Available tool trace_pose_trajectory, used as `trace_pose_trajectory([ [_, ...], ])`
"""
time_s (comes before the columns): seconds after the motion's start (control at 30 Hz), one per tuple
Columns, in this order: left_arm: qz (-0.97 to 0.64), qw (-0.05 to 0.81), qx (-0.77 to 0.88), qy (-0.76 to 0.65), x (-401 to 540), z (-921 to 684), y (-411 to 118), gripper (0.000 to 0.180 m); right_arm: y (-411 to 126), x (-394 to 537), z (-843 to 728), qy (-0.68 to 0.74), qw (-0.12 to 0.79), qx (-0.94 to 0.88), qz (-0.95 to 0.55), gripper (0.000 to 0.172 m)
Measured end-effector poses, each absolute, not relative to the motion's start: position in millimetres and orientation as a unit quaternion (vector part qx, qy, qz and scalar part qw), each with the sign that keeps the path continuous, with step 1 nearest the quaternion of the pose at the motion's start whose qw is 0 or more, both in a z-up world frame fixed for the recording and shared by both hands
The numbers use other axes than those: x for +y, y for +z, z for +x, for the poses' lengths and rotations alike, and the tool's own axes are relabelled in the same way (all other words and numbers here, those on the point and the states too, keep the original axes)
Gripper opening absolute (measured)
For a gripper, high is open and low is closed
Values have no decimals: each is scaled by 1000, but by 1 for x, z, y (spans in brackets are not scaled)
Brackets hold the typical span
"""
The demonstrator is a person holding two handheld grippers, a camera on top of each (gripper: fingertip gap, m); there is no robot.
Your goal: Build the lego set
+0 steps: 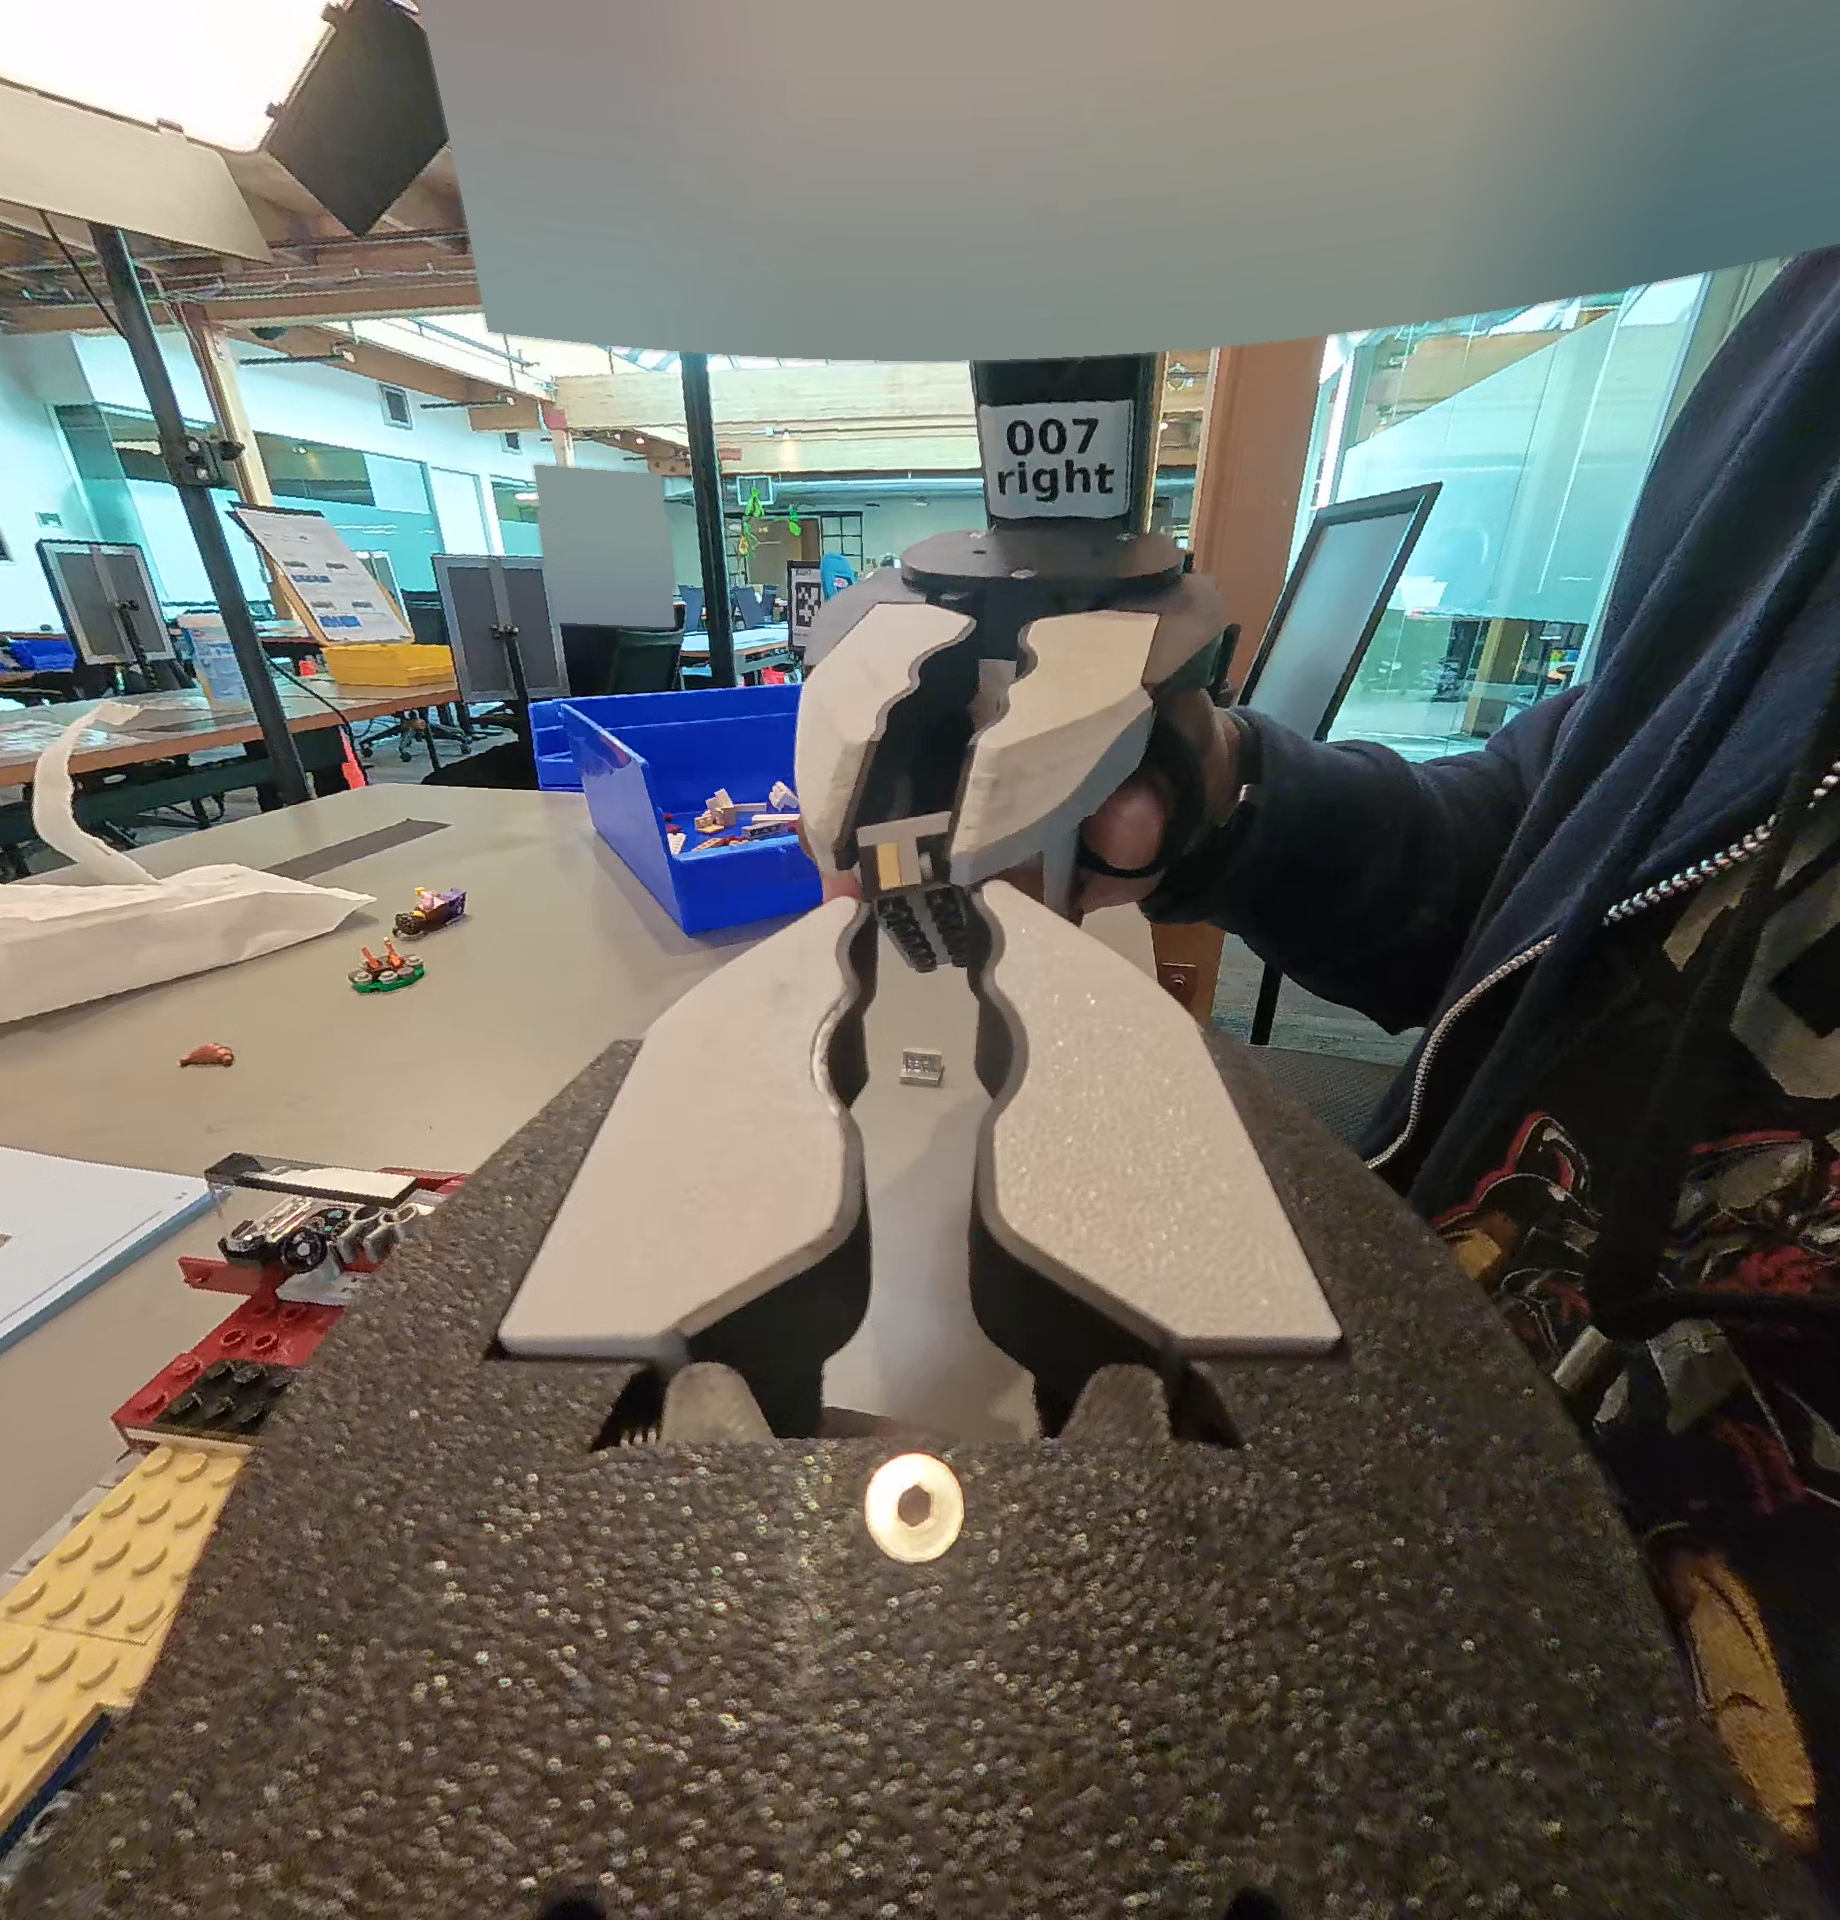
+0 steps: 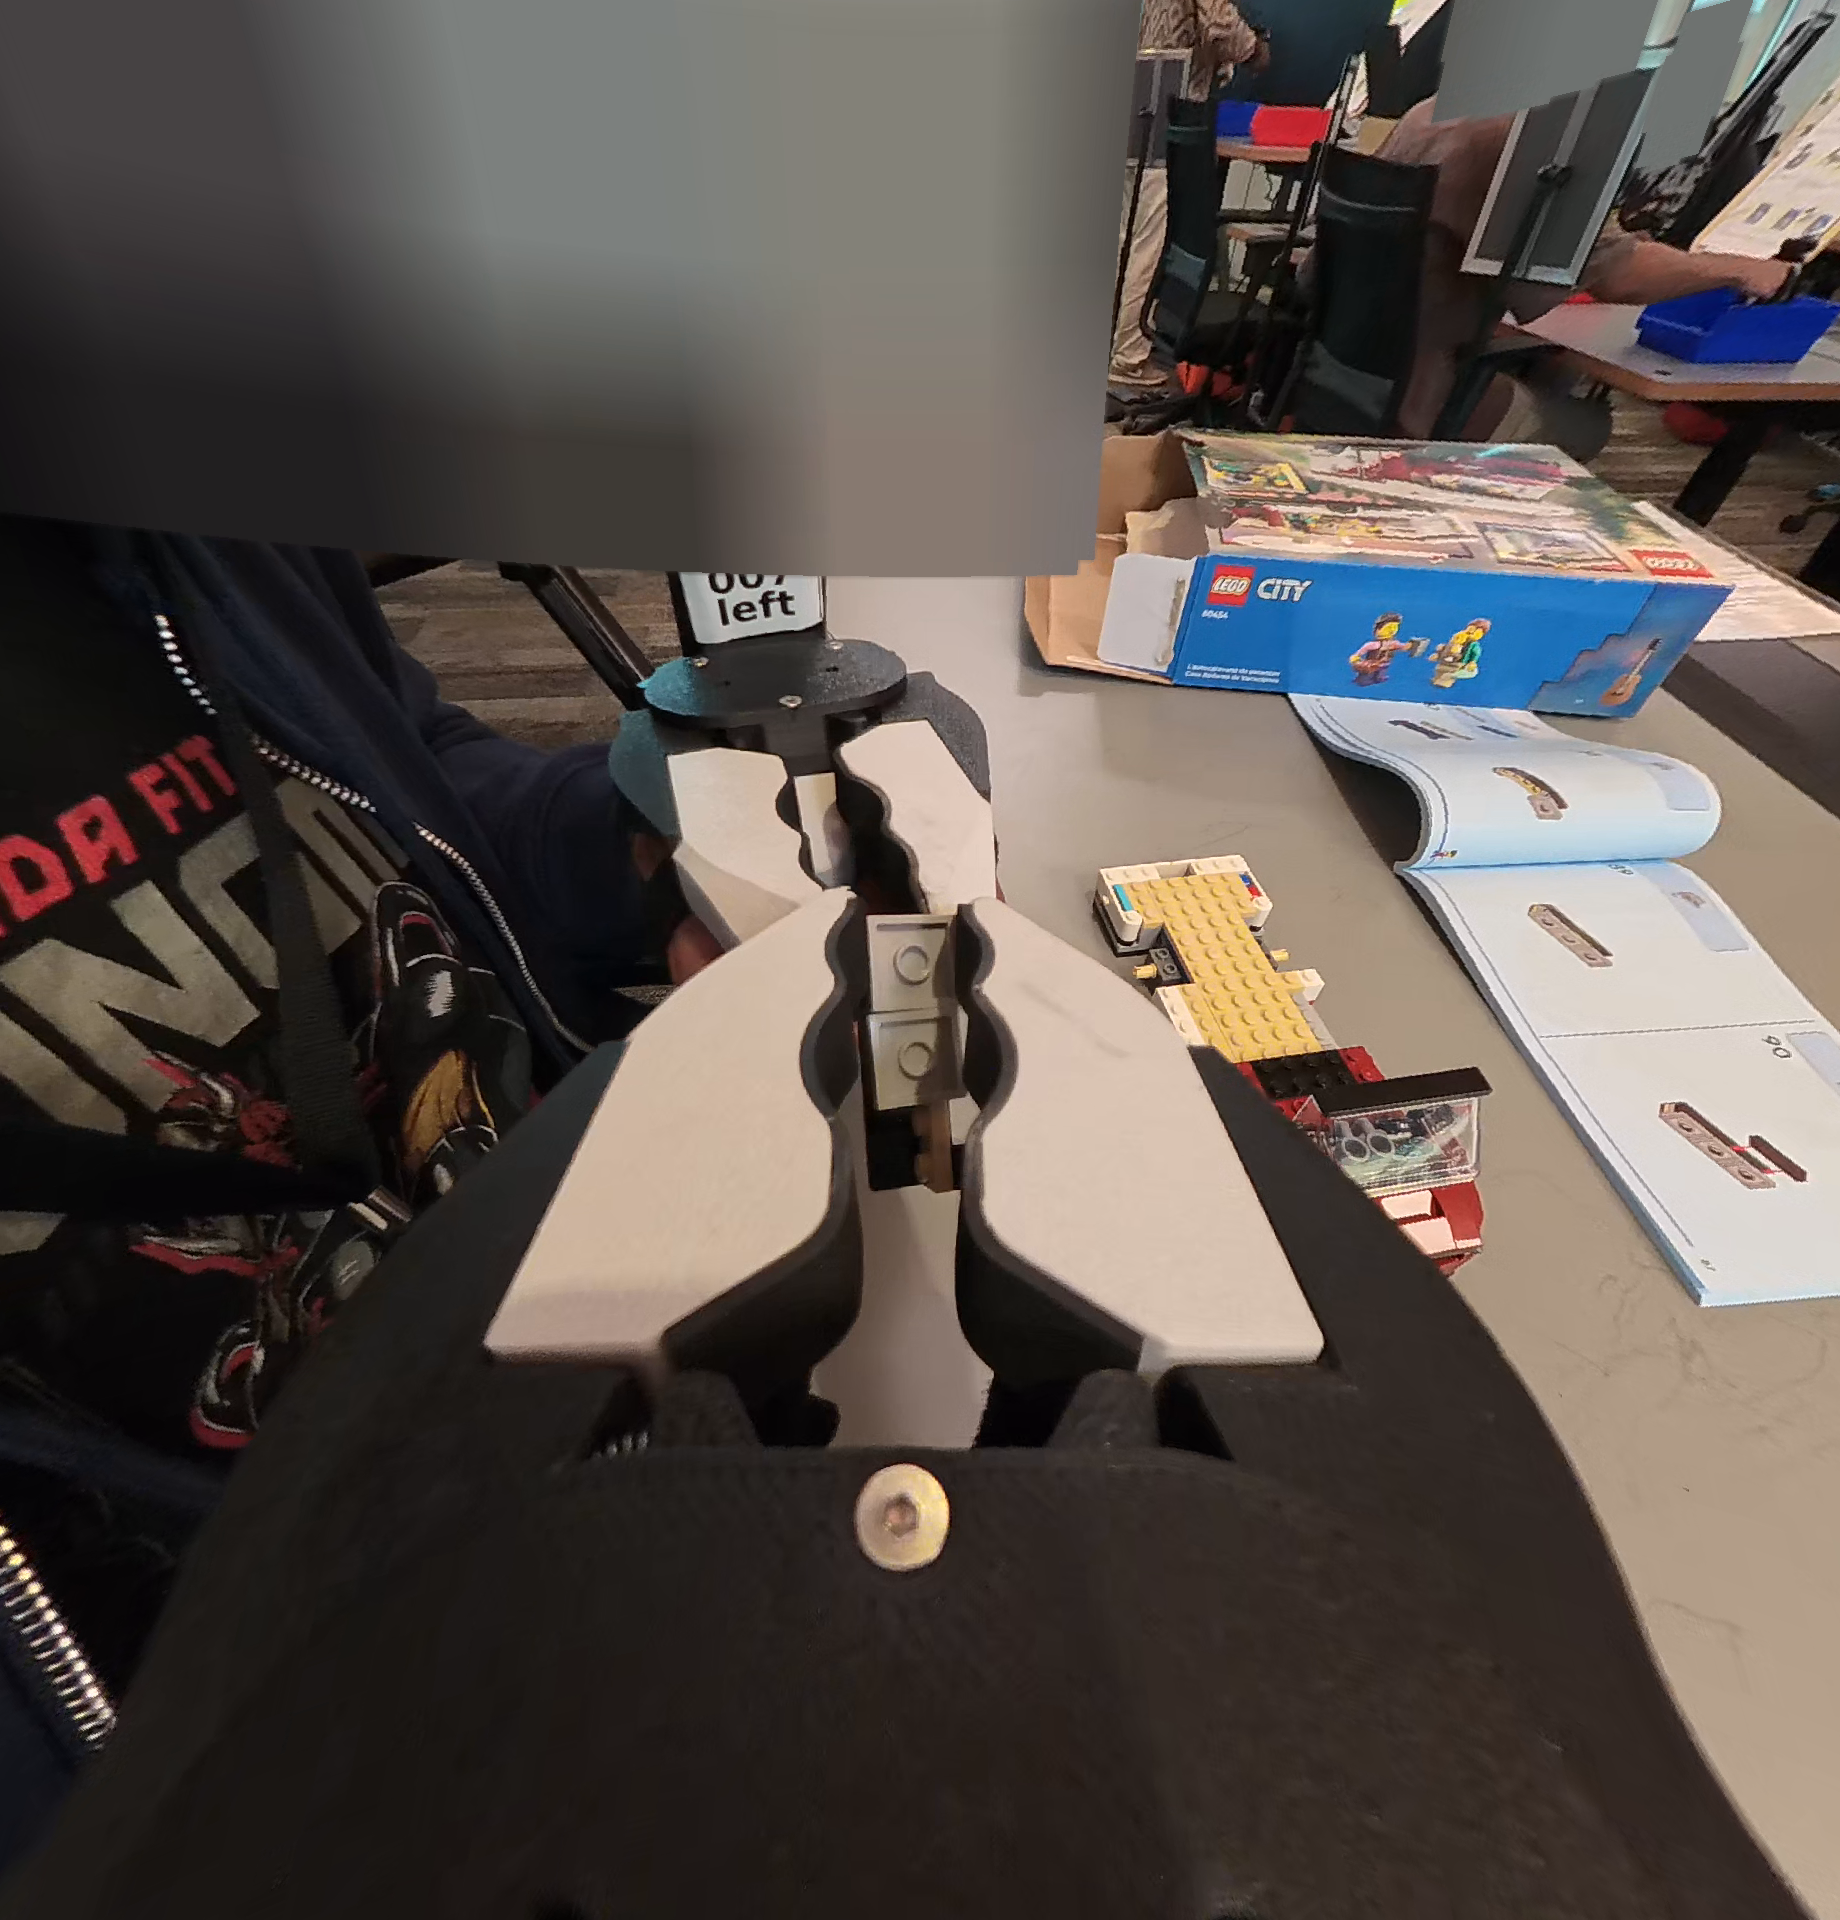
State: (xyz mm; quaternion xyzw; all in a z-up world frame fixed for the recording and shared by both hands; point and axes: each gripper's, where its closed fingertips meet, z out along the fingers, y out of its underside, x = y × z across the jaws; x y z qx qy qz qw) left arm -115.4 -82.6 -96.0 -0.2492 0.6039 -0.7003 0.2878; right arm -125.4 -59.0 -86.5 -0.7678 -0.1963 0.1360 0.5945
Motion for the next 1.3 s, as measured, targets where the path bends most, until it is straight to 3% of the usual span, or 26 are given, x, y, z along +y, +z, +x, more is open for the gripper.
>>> trace_pose_trajectory([
  [0.4,-250,280,594,-711,-81,-115,-96,16,-86,-57,-125,118,600,-180,-770,17],
  [0.77,-276,200,520,-783,-67,-115,-85,16,-80,-61,-116,129,599,-139,-778,28],
  [1.3,-271,167,502,-804,-68,-118,-82,16,-84,-59,-118,195,597,-108,-771,17],
])
